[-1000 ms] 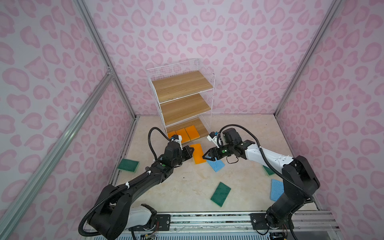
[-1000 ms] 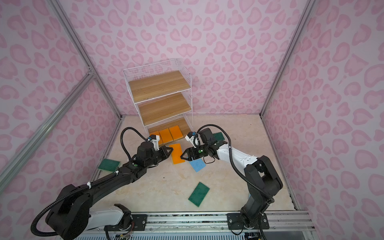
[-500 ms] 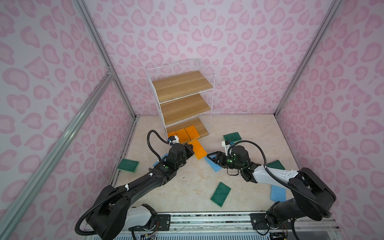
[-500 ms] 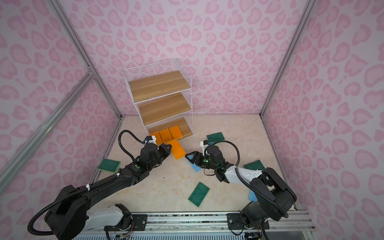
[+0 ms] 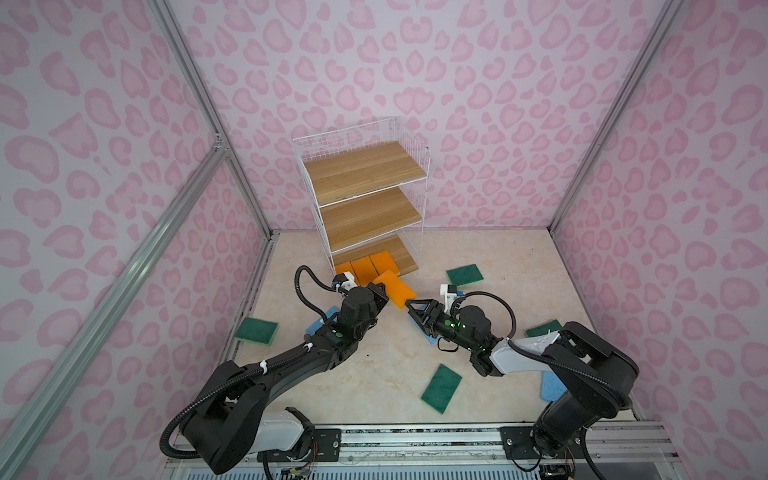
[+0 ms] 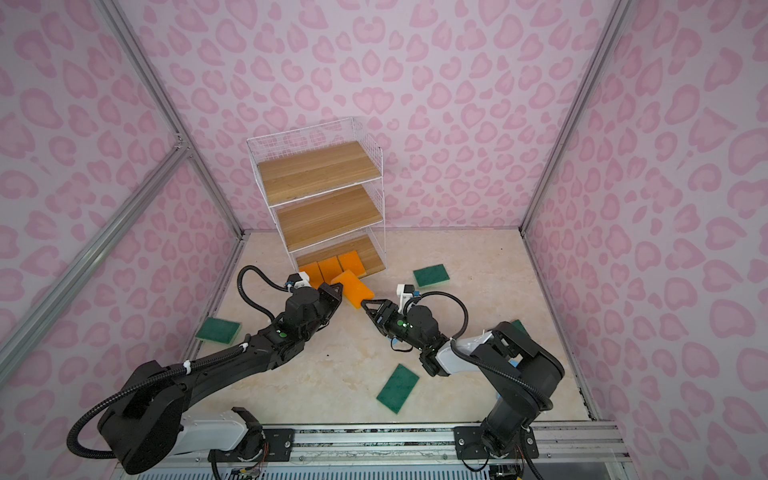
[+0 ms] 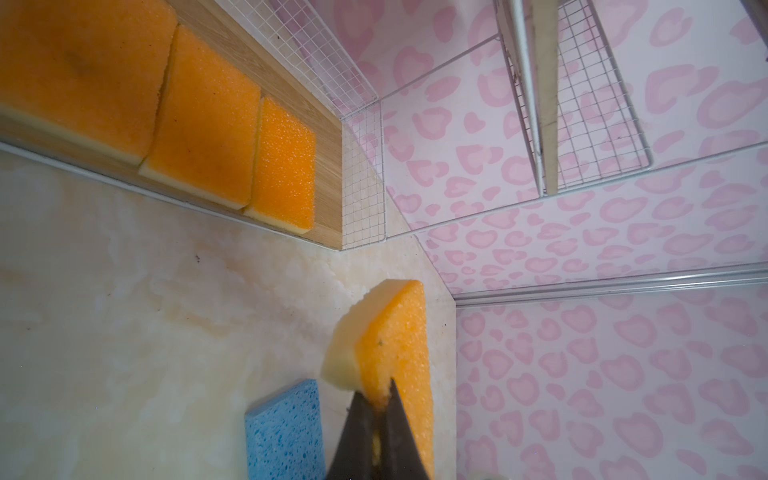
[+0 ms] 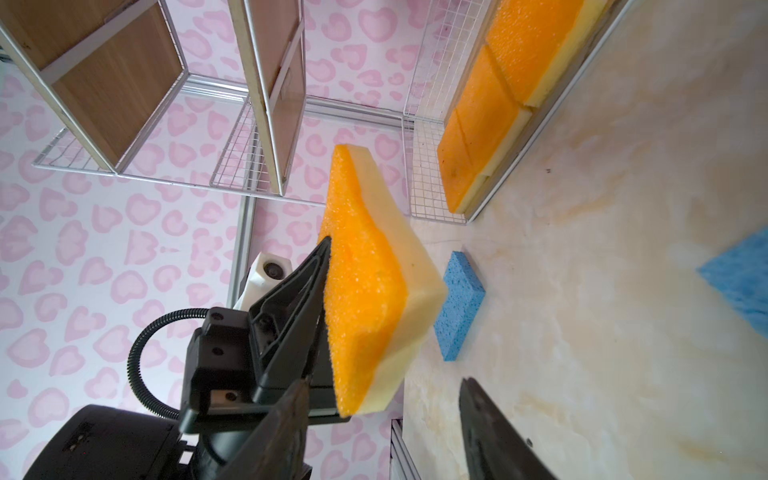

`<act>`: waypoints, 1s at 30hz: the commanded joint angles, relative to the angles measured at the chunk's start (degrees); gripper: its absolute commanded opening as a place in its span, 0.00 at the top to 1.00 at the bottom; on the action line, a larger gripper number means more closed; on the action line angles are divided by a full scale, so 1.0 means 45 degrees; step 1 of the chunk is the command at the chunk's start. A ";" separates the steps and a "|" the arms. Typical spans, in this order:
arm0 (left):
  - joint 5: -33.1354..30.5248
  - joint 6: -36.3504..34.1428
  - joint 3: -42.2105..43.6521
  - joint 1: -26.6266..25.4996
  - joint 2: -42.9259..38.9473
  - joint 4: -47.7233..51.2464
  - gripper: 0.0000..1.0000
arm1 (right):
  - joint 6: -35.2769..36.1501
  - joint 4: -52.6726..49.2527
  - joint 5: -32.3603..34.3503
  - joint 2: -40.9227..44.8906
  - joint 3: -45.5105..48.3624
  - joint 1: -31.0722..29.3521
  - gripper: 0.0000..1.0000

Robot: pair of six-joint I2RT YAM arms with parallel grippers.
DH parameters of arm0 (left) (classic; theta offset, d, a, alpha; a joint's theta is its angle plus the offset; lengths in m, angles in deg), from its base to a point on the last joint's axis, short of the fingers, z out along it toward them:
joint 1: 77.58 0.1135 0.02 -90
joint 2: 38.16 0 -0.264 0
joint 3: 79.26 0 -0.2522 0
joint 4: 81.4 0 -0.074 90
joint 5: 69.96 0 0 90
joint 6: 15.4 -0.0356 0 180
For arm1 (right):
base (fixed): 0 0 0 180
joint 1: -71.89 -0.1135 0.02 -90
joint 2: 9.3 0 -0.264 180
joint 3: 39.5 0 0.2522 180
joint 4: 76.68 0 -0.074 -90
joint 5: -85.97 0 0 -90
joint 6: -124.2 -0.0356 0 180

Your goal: Place and organize the cleaning sponges onto the shelf

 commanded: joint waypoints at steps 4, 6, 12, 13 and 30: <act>-0.0166 0.0080 -0.0047 0.0014 0.0033 -0.1021 0.96 | -0.1384 0.3128 0.0536 -0.1222 -0.0069 -0.0211 0.53; -0.0124 0.0077 0.0015 0.0008 0.0033 -0.1089 0.96 | -0.1385 0.3306 0.0672 -0.1323 -0.0083 -0.0233 0.58; -0.0085 0.0060 0.0116 -0.0001 0.0030 -0.1204 0.96 | -0.1228 0.3312 0.0772 -0.1423 -0.0185 -0.0233 0.68; -0.0028 0.0058 0.0096 -0.0002 0.0033 -0.1199 0.96 | -0.1194 0.3332 0.0831 -0.1446 -0.0185 -0.0228 0.71; 0.1995 -0.2713 -0.1256 -0.0209 0.0231 -0.0046 0.38 | -0.0332 0.2025 0.1012 -0.0507 0.0399 0.0174 0.97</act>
